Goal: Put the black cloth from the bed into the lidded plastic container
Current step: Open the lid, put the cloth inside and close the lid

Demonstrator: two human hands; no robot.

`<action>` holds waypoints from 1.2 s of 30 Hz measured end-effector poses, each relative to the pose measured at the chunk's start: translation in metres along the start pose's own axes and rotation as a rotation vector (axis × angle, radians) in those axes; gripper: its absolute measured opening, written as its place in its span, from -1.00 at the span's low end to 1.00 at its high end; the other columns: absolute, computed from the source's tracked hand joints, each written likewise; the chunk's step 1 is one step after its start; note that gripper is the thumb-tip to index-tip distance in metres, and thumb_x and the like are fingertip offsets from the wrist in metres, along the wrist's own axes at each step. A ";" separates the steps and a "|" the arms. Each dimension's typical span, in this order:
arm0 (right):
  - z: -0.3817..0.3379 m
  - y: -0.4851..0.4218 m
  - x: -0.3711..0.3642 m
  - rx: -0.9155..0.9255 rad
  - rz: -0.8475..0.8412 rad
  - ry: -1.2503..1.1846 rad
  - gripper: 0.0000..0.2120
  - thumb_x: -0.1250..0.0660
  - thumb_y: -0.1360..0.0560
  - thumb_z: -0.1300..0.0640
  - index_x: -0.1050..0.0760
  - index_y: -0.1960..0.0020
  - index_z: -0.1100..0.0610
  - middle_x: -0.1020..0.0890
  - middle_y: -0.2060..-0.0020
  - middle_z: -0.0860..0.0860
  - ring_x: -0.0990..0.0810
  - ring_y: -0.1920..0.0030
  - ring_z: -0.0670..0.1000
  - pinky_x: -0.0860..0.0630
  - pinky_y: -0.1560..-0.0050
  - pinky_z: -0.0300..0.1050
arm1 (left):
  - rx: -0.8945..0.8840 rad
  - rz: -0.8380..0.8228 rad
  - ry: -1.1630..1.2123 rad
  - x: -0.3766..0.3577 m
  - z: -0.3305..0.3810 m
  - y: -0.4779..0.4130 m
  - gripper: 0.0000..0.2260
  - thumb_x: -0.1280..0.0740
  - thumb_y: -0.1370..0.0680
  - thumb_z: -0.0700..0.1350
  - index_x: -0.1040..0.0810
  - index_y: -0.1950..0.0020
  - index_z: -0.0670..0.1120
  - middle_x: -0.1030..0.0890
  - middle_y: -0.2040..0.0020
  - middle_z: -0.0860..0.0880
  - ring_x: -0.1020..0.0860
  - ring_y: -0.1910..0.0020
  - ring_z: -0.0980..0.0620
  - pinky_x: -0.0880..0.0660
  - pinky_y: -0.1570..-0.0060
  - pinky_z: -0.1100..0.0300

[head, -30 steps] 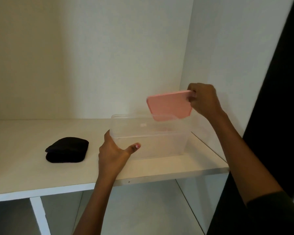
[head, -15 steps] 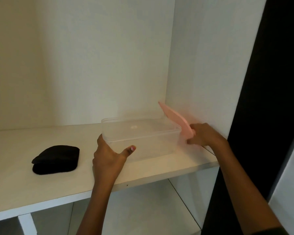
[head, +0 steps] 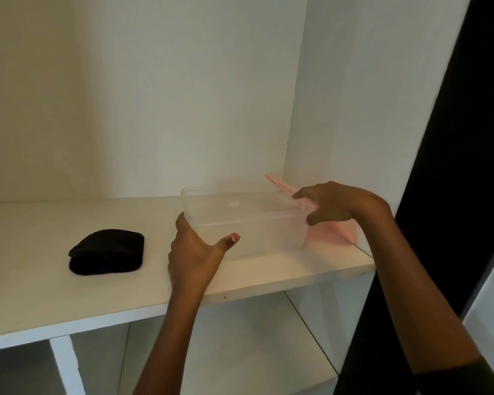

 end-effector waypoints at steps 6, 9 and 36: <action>-0.042 -0.004 0.027 0.048 0.031 0.141 -0.54 -0.29 -0.53 0.08 -0.33 -0.41 0.01 -0.34 -0.44 0.09 -0.36 -0.38 0.13 -0.32 -0.32 0.00 | 0.000 -0.037 0.041 -0.001 0.005 0.001 -0.11 -0.53 -0.21 0.18 -0.20 -0.41 -0.05 -0.52 -0.25 -0.07 -0.51 -0.17 -0.09 -0.40 0.00 0.20; -0.102 -0.009 0.035 0.231 0.077 0.157 -0.56 -0.25 -0.55 -0.03 -0.36 -0.40 0.05 -0.39 -0.41 0.09 -0.38 -0.36 0.12 -0.33 -0.31 -0.01 | -0.001 -0.156 0.104 -0.003 0.010 0.001 -0.15 -0.54 -0.24 0.12 -0.20 -0.41 -0.03 -0.48 -0.28 -0.02 -0.46 -0.12 0.06 -0.40 0.02 0.26; -0.294 -0.064 -0.060 0.190 -0.088 -0.394 -0.41 -0.37 -0.48 0.22 -0.15 -0.38 0.26 -0.48 -0.17 0.23 -0.66 0.07 0.24 -0.63 0.19 0.03 | 0.283 -0.031 -0.659 0.146 -0.067 -0.076 -0.78 -0.30 -0.50 -0.16 -0.49 -0.05 -0.29 -0.58 -0.06 -0.24 -0.53 0.06 -0.17 -0.37 0.20 0.14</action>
Point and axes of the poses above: each hand's wrist, its own y-axis away from the middle knuckle, its own x-axis out of the back of the hand, z = x × y, the point moved 10 cm from there along -y, towards the middle knuckle
